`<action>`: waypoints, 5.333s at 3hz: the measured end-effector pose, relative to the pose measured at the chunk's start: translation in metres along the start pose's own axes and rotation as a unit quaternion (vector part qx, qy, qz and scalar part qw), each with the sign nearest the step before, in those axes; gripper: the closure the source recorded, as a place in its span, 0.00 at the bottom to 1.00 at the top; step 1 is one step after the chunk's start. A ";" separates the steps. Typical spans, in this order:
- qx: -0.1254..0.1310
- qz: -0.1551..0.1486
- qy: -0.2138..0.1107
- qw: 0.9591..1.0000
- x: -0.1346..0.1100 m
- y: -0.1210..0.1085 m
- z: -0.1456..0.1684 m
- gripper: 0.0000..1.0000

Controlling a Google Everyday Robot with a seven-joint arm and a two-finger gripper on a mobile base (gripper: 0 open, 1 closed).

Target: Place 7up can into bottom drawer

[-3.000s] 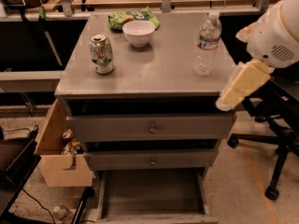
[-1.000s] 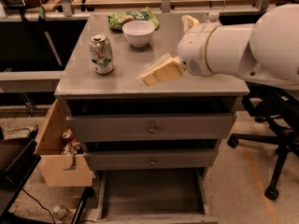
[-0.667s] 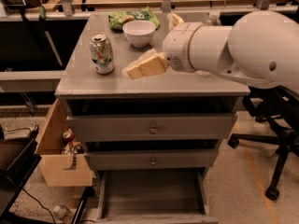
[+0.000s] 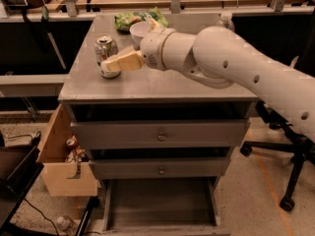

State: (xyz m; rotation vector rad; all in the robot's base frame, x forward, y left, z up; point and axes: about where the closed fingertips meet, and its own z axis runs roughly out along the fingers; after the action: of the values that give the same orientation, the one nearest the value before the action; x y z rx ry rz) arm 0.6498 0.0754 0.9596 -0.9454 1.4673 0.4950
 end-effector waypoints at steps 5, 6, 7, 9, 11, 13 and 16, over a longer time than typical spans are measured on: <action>-0.077 0.085 -0.053 0.992 0.032 0.027 0.113 0.41; -0.079 0.085 -0.054 0.992 0.031 0.029 0.114 0.63; -0.081 0.085 -0.054 0.992 0.030 0.031 0.116 0.87; -0.092 0.068 -0.048 0.992 0.004 0.042 0.102 1.00; -0.165 0.056 -0.033 0.984 -0.024 0.136 -0.013 1.00; -0.202 0.111 0.033 0.972 0.073 0.161 -0.108 1.00; -0.147 0.165 0.071 0.973 0.204 0.139 -0.153 1.00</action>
Offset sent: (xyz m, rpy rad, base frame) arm 0.0517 0.0775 -0.0667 0.1601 0.1817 0.1448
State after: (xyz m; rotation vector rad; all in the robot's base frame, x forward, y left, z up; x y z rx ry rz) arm 0.4669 -0.0170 0.7539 -0.9856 1.7233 0.9228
